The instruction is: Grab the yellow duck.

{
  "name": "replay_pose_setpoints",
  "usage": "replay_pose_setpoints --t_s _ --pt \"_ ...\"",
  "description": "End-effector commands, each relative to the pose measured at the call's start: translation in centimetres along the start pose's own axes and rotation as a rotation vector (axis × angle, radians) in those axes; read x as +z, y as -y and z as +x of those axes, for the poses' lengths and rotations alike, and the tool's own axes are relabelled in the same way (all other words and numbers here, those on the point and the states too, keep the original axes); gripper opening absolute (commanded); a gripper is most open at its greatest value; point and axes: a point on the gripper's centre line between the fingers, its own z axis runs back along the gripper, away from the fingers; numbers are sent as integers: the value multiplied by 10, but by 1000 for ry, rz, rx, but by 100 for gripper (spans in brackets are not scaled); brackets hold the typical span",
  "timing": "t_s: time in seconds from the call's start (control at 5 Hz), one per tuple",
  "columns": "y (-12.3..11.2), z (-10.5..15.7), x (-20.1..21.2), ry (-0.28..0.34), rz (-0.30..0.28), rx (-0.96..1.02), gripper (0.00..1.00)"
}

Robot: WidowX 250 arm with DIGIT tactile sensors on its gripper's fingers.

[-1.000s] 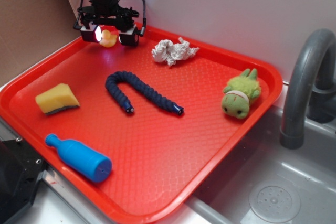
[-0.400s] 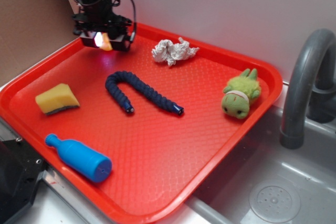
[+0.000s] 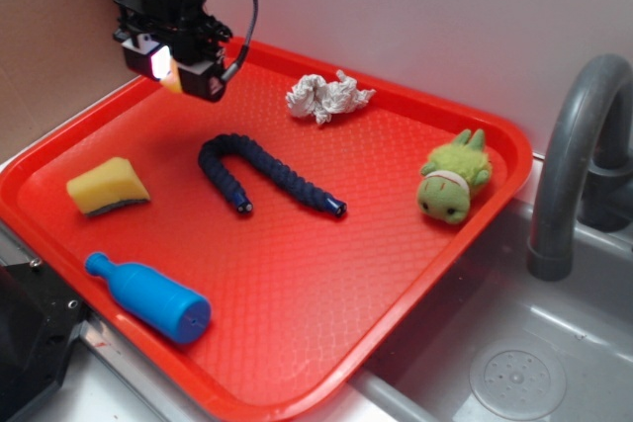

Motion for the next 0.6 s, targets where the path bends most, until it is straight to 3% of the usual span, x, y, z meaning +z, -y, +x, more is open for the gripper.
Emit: replay_pose_setpoints --t_s 0.0,0.2,0.4 --pt "18 -46 101 138 -101 -180 0" --pt "7 -51 132 244 -124 -129 0" --pt "0 -43 125 225 -97 -114 0"
